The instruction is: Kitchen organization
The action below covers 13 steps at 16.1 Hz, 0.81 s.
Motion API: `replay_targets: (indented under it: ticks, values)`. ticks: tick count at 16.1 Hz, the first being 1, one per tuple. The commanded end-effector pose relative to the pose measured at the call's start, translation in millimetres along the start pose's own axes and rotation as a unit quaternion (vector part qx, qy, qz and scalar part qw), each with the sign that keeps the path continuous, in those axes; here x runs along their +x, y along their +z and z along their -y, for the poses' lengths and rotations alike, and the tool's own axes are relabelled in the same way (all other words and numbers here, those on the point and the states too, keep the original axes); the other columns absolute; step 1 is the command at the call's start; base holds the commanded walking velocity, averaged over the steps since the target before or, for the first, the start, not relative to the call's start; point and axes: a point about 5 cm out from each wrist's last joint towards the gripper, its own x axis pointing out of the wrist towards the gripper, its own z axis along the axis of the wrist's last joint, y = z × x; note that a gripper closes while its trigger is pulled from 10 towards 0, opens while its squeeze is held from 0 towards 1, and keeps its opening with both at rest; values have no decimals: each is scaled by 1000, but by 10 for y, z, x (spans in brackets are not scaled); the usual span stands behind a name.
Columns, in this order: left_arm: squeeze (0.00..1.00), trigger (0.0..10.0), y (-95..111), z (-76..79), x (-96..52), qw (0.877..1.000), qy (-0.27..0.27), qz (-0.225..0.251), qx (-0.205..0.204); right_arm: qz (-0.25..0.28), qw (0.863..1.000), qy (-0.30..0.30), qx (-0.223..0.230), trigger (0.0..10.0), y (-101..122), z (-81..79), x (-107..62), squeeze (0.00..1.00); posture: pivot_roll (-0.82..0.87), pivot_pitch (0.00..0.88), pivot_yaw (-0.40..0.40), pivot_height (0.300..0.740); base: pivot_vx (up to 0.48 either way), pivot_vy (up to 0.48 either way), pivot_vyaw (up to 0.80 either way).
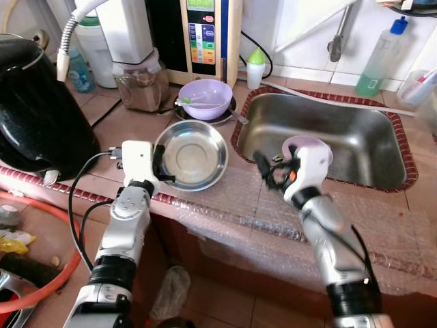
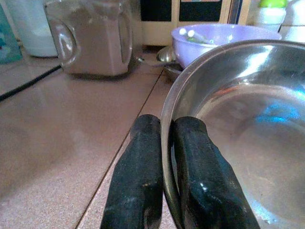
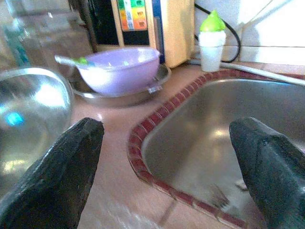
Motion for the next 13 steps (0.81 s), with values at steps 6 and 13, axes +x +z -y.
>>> replay_targets:
  ticks: [6, 13]
  values:
    - [0, 0, 176, 144, 19, 998, -20, 64, 17, -5, 986, 108, 125, 10000, 147, -166, 69, 0, -40, 0, 47, 740, 0, 0, 0]
    - [0, 0, 278, 230, 1, 994, -41, 97, 5, -44, 985, 106, 129, 10000, -71, -381, 313, 0, -22, 0, 39, 740, 0, 0, 0]
